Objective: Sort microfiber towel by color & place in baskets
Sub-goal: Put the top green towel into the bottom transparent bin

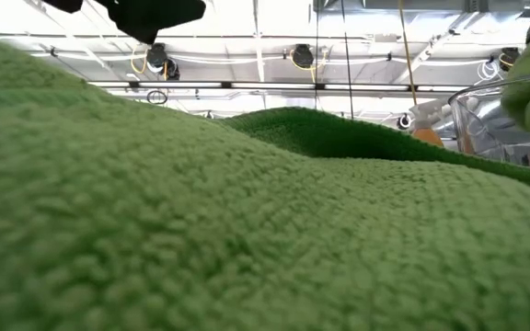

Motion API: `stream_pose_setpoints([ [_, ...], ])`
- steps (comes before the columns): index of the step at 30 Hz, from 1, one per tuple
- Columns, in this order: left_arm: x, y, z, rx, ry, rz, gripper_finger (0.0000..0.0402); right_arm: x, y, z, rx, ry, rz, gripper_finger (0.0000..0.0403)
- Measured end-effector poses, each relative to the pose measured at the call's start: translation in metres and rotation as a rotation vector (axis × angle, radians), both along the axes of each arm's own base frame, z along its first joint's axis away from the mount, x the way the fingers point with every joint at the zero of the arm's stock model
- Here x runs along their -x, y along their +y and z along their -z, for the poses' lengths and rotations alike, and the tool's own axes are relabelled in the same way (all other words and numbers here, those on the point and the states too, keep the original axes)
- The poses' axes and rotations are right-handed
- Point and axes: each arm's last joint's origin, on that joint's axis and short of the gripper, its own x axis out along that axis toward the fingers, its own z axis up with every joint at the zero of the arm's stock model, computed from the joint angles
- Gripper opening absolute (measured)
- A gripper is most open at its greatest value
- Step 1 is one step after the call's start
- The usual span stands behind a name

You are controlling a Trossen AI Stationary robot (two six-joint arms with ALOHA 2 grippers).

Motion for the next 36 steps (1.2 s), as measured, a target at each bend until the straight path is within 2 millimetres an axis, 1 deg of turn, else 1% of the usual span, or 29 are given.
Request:
stream_pose_setpoints([
  [3,-0.002,-0.001,0.003,0.005,0.002,-0.005,0.0322,-0.004,-0.004,0.013,-0.017,-0.002,0.014,0.0047],
  [7,-0.005,-0.002,0.005,0.008,-0.022,-0.015,0.0322,-0.005,-0.011,0.029,-0.046,0.036,0.035,0.0048],
  [12,-0.008,-0.002,0.002,-0.006,-0.07,-0.008,0.0322,-0.006,-0.012,0.041,-0.084,0.019,0.038,0.0067],
  [19,-0.012,0.003,0.0,0.005,-0.085,-0.028,0.0322,-0.008,-0.014,0.042,-0.097,0.016,0.123,0.0127],
  [25,-0.014,0.006,0.001,0.006,-0.083,-0.031,0.0322,-0.008,-0.015,0.042,-0.1,0.024,0.129,0.018],
  [32,-0.016,0.009,0.001,0.033,-0.076,-0.039,0.0322,-0.009,-0.017,0.042,-0.097,0.028,0.14,0.0221],
  [36,-0.017,0.011,0.001,0.056,-0.071,-0.05,0.0322,-0.012,-0.016,0.033,-0.111,0.021,0.151,0.0246],
])
